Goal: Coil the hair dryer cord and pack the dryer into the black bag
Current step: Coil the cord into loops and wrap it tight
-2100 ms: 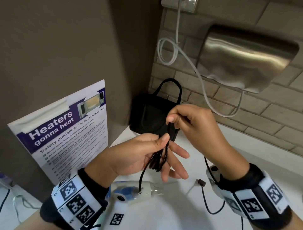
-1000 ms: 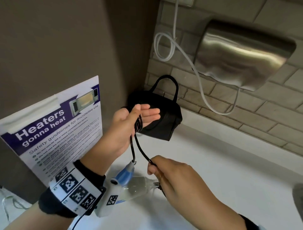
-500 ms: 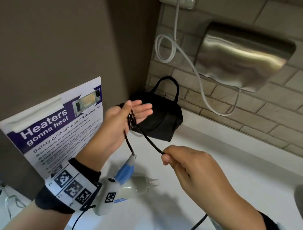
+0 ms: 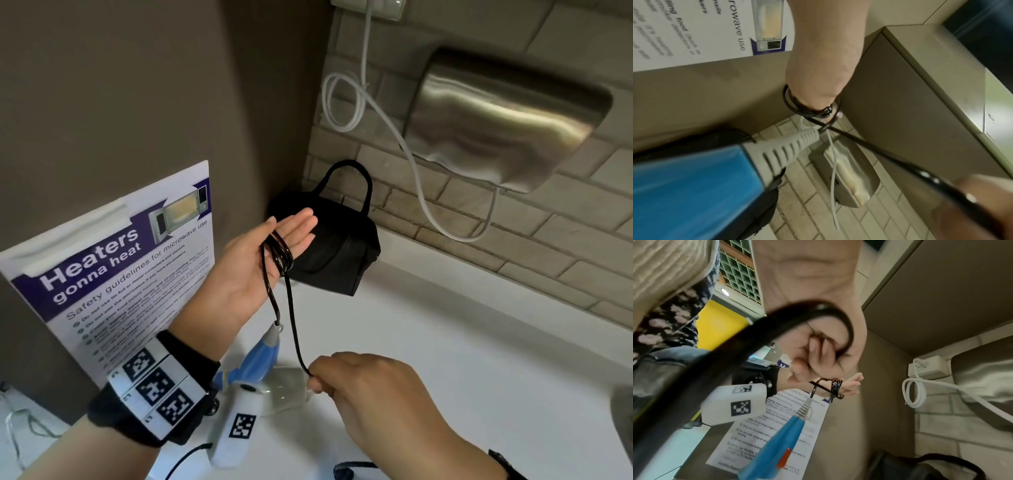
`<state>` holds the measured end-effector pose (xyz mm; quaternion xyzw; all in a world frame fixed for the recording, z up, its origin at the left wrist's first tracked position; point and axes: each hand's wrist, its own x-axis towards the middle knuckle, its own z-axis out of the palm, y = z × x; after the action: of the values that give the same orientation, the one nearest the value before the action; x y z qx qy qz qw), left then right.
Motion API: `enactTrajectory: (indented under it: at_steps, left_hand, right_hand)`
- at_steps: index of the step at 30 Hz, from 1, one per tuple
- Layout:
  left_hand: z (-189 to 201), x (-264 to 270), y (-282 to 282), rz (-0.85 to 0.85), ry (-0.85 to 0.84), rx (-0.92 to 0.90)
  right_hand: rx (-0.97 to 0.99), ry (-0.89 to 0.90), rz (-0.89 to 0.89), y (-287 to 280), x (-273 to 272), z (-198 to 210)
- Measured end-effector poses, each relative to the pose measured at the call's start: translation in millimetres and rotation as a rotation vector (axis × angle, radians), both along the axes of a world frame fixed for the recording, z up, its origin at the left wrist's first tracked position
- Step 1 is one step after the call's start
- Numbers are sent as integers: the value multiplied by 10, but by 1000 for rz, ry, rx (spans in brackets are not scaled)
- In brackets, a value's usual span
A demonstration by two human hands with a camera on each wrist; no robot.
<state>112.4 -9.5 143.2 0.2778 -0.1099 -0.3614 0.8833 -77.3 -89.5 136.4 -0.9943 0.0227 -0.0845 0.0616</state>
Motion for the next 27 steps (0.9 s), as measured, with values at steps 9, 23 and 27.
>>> enactTrajectory:
  at_steps: [9, 23, 27]
  left_hand:
    - [-179, -190, -68, -116, -301, 296]
    - [23, -469, 140, -542, -532, 157]
    - [19, -473, 114, -409, -534, 147]
  right_hand:
    - [174, -206, 8, -86, 53, 528]
    - [519, -259, 40, -641, 843, 415]
    - [782, 39, -132, -566, 788, 118]
